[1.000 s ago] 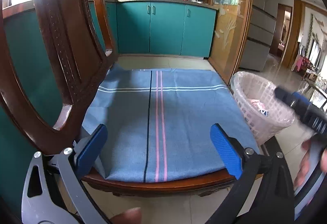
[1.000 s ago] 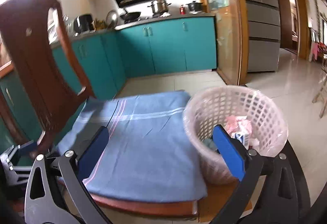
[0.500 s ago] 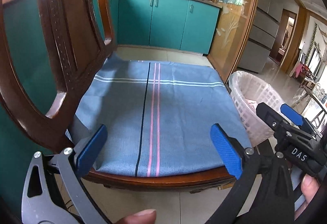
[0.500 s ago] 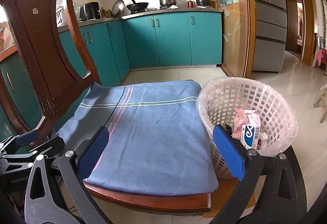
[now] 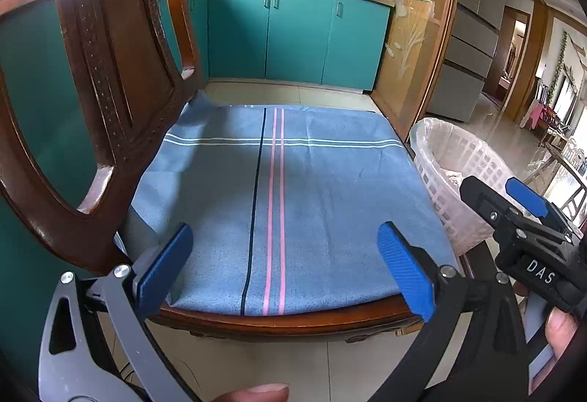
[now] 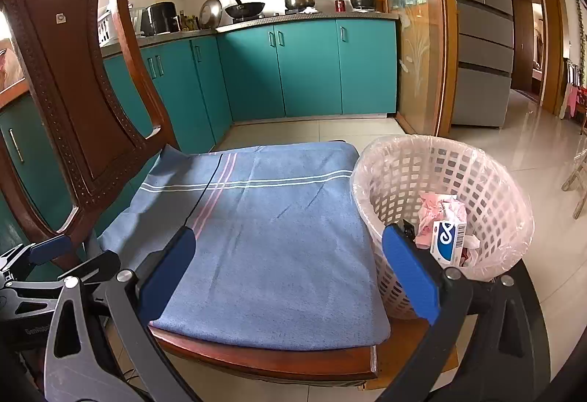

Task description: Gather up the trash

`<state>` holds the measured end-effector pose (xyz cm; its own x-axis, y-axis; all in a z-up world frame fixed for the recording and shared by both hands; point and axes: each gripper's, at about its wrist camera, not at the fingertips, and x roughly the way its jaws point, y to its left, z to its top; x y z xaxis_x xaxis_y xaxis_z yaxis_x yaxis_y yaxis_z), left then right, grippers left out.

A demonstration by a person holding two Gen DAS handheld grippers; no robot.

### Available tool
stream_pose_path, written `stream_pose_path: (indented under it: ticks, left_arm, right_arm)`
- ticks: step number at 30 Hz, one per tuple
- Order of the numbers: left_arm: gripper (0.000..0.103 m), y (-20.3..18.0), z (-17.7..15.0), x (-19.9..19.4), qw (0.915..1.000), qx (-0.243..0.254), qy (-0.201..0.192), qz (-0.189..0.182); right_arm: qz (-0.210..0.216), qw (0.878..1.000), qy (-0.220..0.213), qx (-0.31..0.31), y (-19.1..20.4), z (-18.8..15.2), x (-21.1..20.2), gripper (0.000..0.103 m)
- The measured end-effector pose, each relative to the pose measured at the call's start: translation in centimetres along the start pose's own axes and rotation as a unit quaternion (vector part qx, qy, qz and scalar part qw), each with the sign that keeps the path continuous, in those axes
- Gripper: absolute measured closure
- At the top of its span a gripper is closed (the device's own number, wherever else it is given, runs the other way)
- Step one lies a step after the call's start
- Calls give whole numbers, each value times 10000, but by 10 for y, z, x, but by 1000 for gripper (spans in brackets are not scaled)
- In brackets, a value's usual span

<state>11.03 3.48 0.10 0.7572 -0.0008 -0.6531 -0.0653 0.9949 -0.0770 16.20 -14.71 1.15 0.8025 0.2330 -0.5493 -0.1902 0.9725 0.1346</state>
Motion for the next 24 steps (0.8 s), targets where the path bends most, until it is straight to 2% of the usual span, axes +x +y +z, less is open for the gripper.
stream_pose_path:
  ticks: [24]
  left_arm:
    - [3,-3,-2,3,10000,61,12,9]
  right_arm:
    - [0,10000,-3,-8,-2,-1,0,4]
